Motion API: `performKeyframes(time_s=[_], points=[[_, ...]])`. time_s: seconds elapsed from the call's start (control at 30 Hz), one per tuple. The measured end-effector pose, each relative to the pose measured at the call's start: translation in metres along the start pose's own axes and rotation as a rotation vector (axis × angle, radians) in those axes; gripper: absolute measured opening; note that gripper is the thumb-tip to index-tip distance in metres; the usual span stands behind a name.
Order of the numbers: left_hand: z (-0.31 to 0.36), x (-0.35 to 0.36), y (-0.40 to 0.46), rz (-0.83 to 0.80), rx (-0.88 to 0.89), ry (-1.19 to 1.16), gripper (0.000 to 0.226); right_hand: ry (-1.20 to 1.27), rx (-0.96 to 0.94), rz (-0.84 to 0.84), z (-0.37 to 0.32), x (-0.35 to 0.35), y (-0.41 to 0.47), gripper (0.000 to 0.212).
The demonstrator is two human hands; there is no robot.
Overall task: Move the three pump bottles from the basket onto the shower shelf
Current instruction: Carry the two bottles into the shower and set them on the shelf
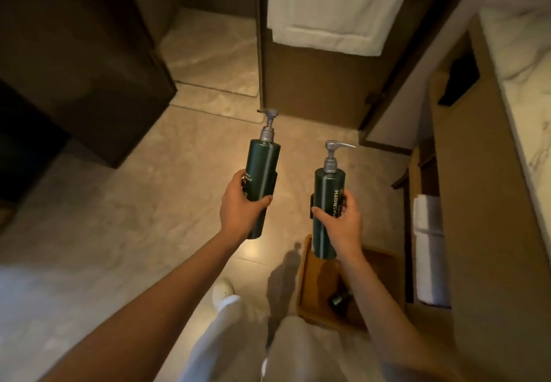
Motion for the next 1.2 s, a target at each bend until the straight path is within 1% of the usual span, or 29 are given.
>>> performKeyframes(time_s=[0.2, 0.37, 0.53, 0.77, 0.97, 1.03, 1.2], points=[[-0.003, -0.105, 0.065, 0.102, -0.020, -0.065, 0.072, -0.061, -0.167, -0.065, -0.108, 0.089, 0.039, 0.057], [0.000, -0.195, 0.131, 0.166, 0.035, -0.080, 0.073, -0.117, -0.315, -0.097, -0.197, 0.170, 0.066, 0.063], [0.003, -0.265, 0.194, 0.261, 0.085, -0.067, 0.073, -0.127, -0.429, -0.091, -0.267, 0.227, 0.096, 0.065], [0.030, -0.317, 0.312, 0.340, 0.129, -0.057, 0.075, -0.115, -0.512, -0.140, -0.355, 0.291, 0.172, 0.067], [0.093, -0.343, 0.445, 0.412, 0.178, -0.068, 0.073, -0.068, -0.581, -0.152, -0.457, 0.341, 0.283, 0.066], [0.111, -0.348, 0.480, 0.410, 0.180, -0.071, 0.073, -0.039, -0.595, -0.152, -0.482, 0.354, 0.312, 0.064], [0.150, -0.371, 0.580, 0.449, 0.207, -0.083, 0.073, -0.026, -0.630, -0.155, -0.552, 0.394, 0.390, 0.066]])
Point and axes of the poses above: each hand's wrist, its own y-axis towards the middle knuckle, its own x-axis out of the palm, z = x × y, the point moved 4 cm from there along y, towards the middle knuckle, and after that the axes turned 3 degrees about x, right-handed, at the moved point
